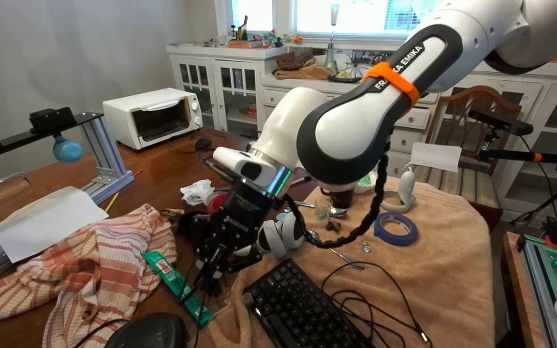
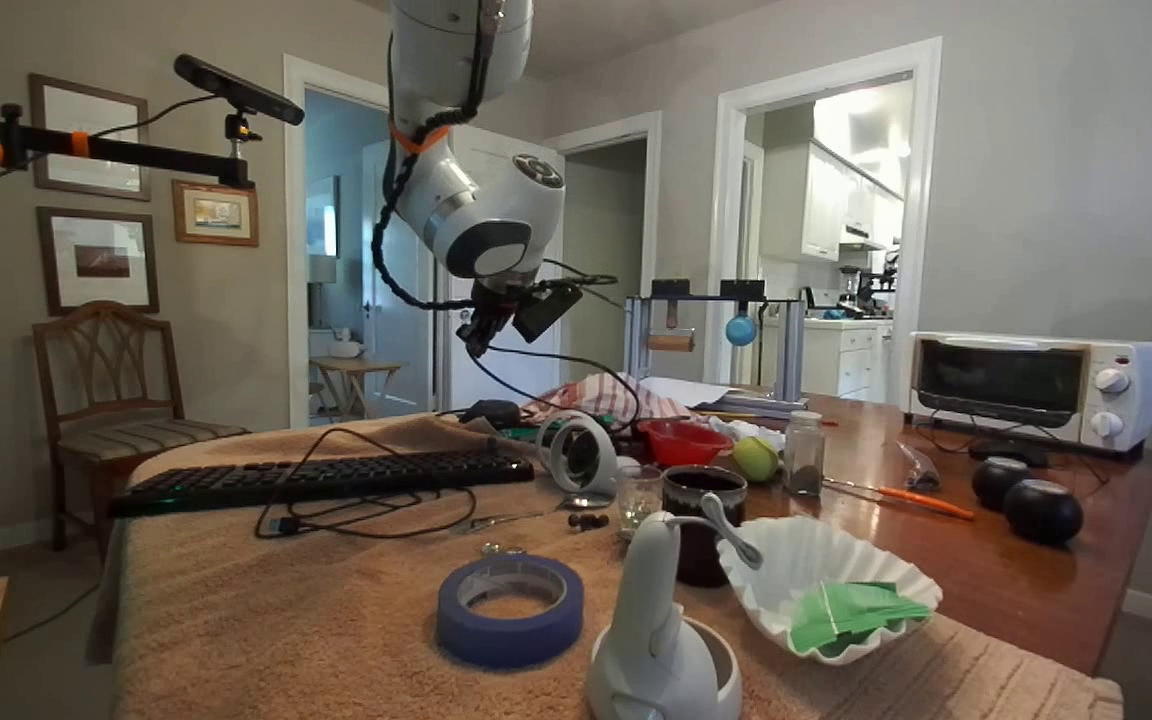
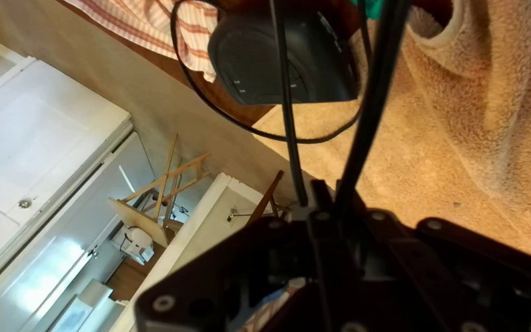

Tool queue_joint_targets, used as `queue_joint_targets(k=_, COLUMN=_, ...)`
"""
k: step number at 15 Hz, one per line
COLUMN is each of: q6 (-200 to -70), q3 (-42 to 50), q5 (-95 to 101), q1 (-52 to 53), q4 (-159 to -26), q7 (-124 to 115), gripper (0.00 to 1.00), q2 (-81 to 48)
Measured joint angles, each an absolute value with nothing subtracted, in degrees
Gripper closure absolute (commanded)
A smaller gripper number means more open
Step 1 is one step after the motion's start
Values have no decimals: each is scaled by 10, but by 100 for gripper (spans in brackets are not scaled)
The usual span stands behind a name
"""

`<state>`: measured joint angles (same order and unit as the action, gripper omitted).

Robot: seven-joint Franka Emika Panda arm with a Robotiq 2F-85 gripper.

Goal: Move the cable from the white object to the left

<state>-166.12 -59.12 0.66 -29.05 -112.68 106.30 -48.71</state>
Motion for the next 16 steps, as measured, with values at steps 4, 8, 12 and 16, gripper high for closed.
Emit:
queue_joint_targets(k=4, q6=-1631, q3=-598, q5=7, q1=-304, q4=-1133, q7=1079, gripper=98, q2=-533)
queue_joint_targets(k=8, q6=-1589, q3=-598, q5=7, q1=-310, q4=-1140, q7=1108, gripper=98, q2=-553)
queue_joint_targets(k=12, q6=-1557, q3=-593, q5=7, q1=-310, q4=-1142, q7=1135, gripper=98, q2=-561)
queue_joint_targets(k=16, q6=-1540, q3=-583, q5=7, q1=-306, q4=-1143, q7=1152, gripper=98, q2=-564)
